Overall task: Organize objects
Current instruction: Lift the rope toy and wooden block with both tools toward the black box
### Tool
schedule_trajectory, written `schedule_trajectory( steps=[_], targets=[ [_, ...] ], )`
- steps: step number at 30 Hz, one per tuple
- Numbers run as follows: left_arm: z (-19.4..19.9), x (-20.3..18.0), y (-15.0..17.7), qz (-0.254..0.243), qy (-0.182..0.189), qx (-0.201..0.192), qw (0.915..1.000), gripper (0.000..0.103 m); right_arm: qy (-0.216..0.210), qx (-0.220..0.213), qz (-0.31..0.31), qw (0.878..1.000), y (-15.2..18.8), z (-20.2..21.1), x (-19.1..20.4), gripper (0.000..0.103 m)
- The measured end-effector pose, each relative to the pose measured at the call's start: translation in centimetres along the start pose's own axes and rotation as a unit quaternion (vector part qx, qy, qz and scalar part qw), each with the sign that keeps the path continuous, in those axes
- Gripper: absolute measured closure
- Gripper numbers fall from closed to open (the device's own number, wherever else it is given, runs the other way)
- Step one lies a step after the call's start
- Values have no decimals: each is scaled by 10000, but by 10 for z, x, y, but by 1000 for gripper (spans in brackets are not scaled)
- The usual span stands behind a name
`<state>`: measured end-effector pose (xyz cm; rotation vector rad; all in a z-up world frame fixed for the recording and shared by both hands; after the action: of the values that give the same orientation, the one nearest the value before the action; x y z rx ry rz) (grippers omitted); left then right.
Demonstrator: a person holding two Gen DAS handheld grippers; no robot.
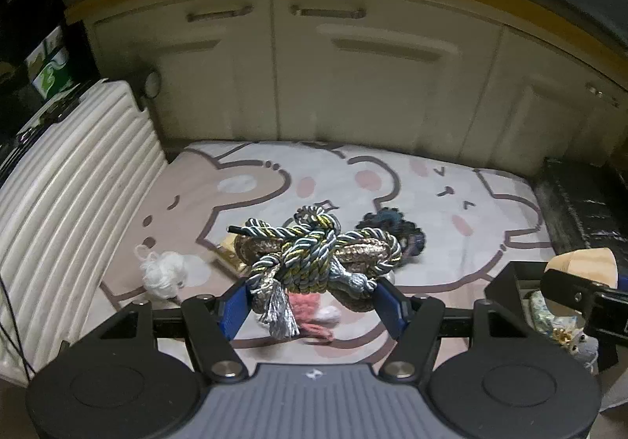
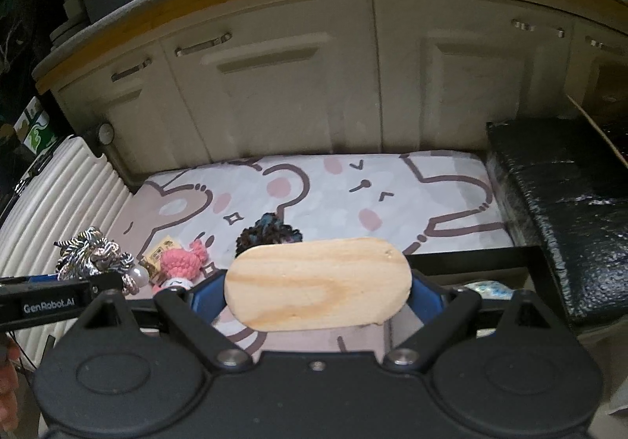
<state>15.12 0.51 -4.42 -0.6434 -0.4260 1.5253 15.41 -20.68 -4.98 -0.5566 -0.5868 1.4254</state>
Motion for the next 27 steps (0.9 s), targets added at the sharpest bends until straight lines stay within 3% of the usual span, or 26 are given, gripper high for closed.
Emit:
schedule_trajectory(
  steps=[13, 20, 27],
  targets=[
    [-6, -62, -1, -451, 757, 9, 9961, 36, 416, 47, -294, 9987, 2, 7, -60, 9],
    [-11, -90, -5, -396, 1338, 36, 9902, 36, 538, 370, -412, 9970, 12, -5, -93, 9],
    [-28, -120, -6, -500, 1601, 230, 9856, 36, 597, 698, -536, 9943, 23, -19, -115, 9]
  ],
)
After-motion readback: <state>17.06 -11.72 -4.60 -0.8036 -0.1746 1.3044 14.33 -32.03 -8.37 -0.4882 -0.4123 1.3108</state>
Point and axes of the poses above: each gripper's, at about its wrist camera, not at the fingertips, and z roughly against the way its jaws point, x to its left, y to its underside, the point moved 1 cm from there along -z, roughly the way its jaws point, and after that the axes turned 10 degrees about y, right-handed, at the moved point
